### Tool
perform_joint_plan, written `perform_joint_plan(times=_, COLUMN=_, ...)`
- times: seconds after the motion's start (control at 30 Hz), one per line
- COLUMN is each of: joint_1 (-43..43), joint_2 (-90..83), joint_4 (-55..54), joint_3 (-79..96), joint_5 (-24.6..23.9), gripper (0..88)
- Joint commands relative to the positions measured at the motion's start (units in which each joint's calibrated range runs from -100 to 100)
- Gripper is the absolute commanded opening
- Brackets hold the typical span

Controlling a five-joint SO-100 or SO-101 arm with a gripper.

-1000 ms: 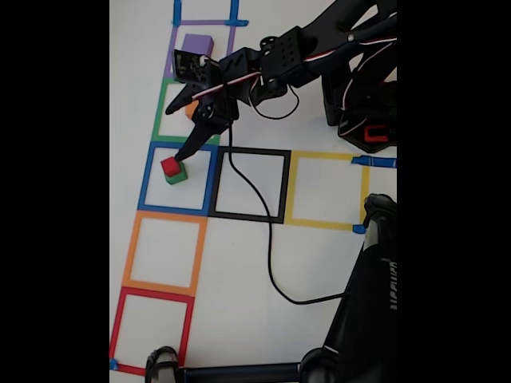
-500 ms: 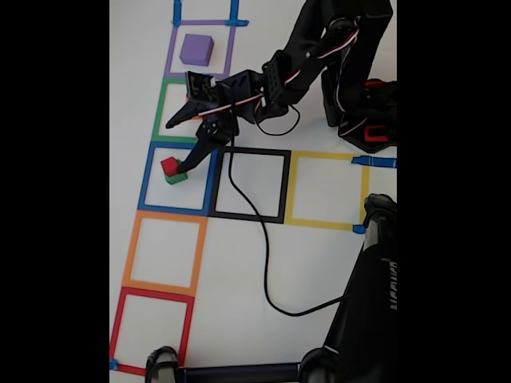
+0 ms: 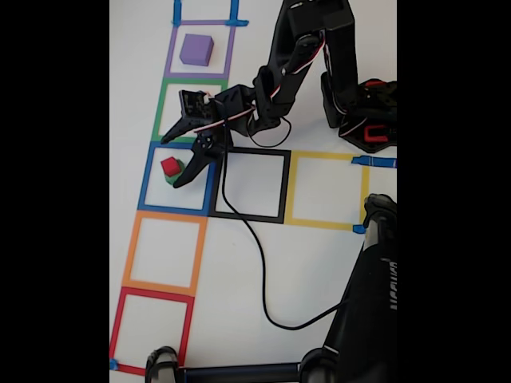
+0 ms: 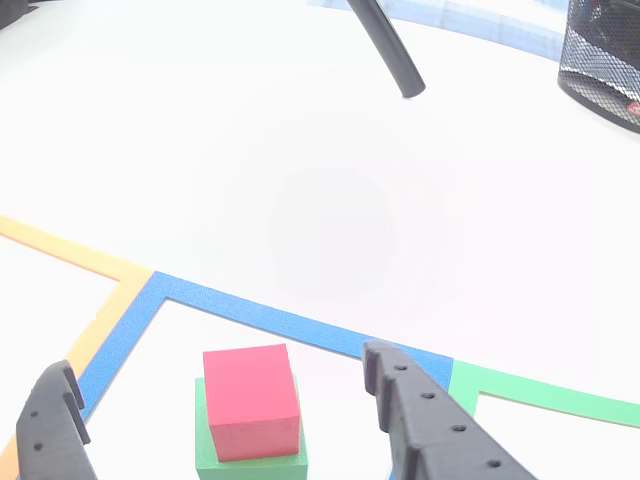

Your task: Tower of hanoi

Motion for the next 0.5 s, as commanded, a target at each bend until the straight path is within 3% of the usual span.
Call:
perform_joint_plan(times=0.0, joint_1=-0.7, joint_2=1.9, joint_4=-4.6, joint_3=-2.1, joint_5=0.4, gripper=32.6)
perform_joint_plan(times=0.47, joint_1=-0.9, joint_2=9.6, joint_4=-7.3, joint_3=-7.1, joint_5=0.4, gripper=31.9)
